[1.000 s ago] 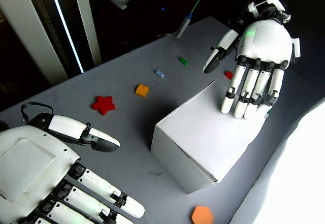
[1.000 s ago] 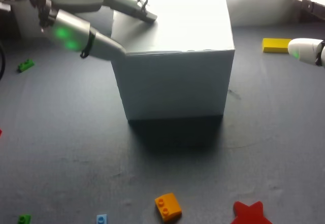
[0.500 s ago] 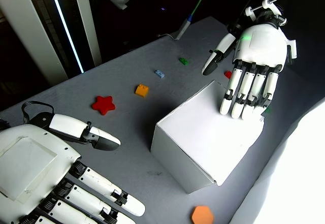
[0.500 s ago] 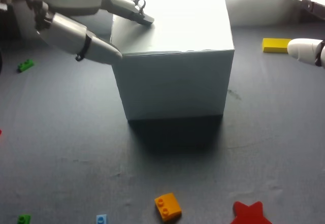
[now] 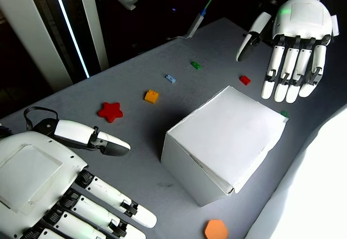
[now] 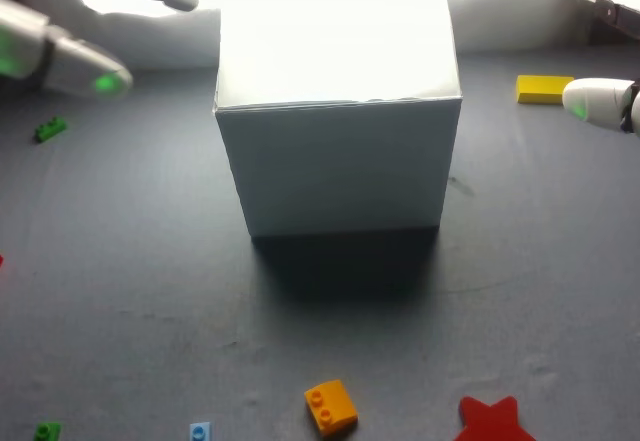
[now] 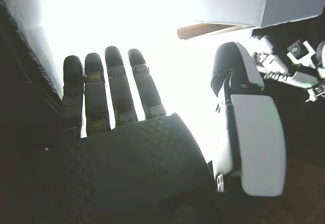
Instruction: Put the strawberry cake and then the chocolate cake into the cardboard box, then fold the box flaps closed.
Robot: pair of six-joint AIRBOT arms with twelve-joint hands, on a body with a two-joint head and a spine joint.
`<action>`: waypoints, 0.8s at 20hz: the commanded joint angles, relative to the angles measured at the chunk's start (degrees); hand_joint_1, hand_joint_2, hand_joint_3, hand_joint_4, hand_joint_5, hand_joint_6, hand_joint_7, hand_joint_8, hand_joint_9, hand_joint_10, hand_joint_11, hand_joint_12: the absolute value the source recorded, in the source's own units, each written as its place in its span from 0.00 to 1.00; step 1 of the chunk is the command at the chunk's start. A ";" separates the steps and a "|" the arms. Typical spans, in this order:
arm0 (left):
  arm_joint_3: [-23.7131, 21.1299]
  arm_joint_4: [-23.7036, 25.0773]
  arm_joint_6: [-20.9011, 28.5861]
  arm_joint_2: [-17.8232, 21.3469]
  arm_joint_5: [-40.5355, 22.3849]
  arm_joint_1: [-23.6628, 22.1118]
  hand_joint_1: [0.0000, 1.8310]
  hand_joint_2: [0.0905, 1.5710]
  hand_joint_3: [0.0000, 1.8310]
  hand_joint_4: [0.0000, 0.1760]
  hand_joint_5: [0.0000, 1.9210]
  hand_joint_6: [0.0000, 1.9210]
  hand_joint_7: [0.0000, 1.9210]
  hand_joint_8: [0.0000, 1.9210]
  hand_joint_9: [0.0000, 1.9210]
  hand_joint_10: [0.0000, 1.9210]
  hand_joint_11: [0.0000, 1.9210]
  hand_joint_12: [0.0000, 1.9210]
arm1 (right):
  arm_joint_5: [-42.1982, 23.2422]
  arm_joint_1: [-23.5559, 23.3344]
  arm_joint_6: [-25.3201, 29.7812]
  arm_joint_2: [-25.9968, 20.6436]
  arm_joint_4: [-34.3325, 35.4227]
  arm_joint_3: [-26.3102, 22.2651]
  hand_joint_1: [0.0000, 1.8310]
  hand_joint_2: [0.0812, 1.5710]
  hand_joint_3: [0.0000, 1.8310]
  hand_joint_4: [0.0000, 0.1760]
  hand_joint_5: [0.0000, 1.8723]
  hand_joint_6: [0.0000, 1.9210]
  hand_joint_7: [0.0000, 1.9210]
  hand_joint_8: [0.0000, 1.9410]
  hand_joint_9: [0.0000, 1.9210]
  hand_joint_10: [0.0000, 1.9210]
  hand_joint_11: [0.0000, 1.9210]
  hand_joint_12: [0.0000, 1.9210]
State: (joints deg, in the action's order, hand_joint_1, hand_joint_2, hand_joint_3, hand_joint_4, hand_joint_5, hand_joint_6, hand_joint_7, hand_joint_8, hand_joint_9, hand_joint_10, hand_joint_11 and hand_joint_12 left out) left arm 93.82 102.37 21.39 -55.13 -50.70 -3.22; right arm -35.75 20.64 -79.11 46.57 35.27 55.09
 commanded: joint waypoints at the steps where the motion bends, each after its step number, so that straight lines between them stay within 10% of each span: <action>1: -0.34 -3.14 0.32 1.32 -0.94 -0.31 0.05 0.74 0.00 0.07 0.20 0.00 0.22 0.00 0.24 0.00 0.00 0.60 | -6.61 -0.32 0.41 -0.93 -1.22 -0.05 0.00 0.72 0.00 0.00 0.07 0.00 0.10 0.00 0.07 0.00 0.00 0.19; 3: -1.92 -1.84 0.64 3.68 -2.30 0.92 0.04 0.73 0.00 0.08 0.21 0.00 0.24 0.00 0.25 0.00 0.01 0.59 | -6.61 -0.31 0.48 -0.96 -1.22 -0.09 0.00 0.73 0.00 0.04 0.10 0.01 0.11 0.00 0.07 0.01 0.00 0.15; 5: -3.41 -1.36 0.81 5.41 -2.87 2.20 0.05 0.74 0.00 0.00 0.28 0.01 0.34 0.01 0.29 0.01 0.02 0.60 | -6.61 -0.29 0.59 -0.99 -1.22 -0.10 0.01 0.74 0.00 0.01 0.22 0.02 0.21 0.01 0.16 0.02 0.00 0.34; 6: -7.81 -1.37 2.81 9.26 -3.61 5.92 0.03 0.75 0.00 0.00 0.37 0.02 0.45 0.03 0.40 0.04 0.04 0.71 | -6.60 -0.18 0.58 -1.03 -1.22 -0.10 0.04 0.75 0.00 0.00 0.42 0.05 0.44 0.03 0.38 0.07 0.05 0.60; 8: -9.58 -1.38 3.90 10.69 -3.91 7.19 0.03 0.75 0.00 0.00 0.37 0.02 0.45 0.03 0.40 0.04 0.04 0.71 | -6.60 -0.18 0.56 -1.03 -1.22 -0.10 0.04 0.75 0.00 0.00 0.42 0.05 0.44 0.03 0.38 0.07 0.05 0.60; 9: -10.33 -1.38 4.16 11.34 -3.91 7.63 0.11 0.80 0.00 0.00 0.45 0.10 0.52 0.14 0.42 0.36 0.13 0.84 | -6.60 -0.18 0.55 -1.03 -1.22 -0.10 0.01 0.76 0.00 0.00 0.56 0.08 0.57 0.09 0.44 0.32 0.17 0.81; 10: -11.55 -1.35 4.82 12.38 -4.04 7.85 0.17 0.85 0.01 0.00 0.45 0.38 0.50 0.51 0.42 0.71 0.19 0.97 | -6.59 -0.19 0.52 -1.03 -1.22 -0.10 0.00 0.82 0.01 0.00 0.60 0.37 0.60 0.47 0.48 0.74 0.32 0.96; 11: -12.33 -0.90 5.67 13.21 -4.10 7.58 0.15 0.89 0.01 0.00 0.40 0.62 0.48 0.73 0.42 0.91 0.25 1.00 | -6.58 -0.19 0.51 -1.03 -1.23 -0.10 0.00 0.84 0.00 0.00 0.57 0.65 0.60 0.71 0.52 0.94 0.42 1.00; 16: -13.49 0.20 8.41 15.77 -5.54 5.66 0.18 0.91 0.00 0.00 0.49 0.82 0.55 0.79 0.53 0.96 0.49 1.00 | -6.43 -0.21 0.40 -1.02 -1.26 -0.15 0.02 0.92 0.01 0.00 0.58 0.89 0.64 0.85 0.62 1.00 0.59 1.00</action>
State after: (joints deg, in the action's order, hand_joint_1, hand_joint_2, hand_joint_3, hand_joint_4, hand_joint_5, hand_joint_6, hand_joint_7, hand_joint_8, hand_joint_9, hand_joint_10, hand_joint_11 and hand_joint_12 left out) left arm 80.07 106.94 29.80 -40.10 -56.45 2.92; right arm -35.97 20.71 -79.02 46.50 35.16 54.96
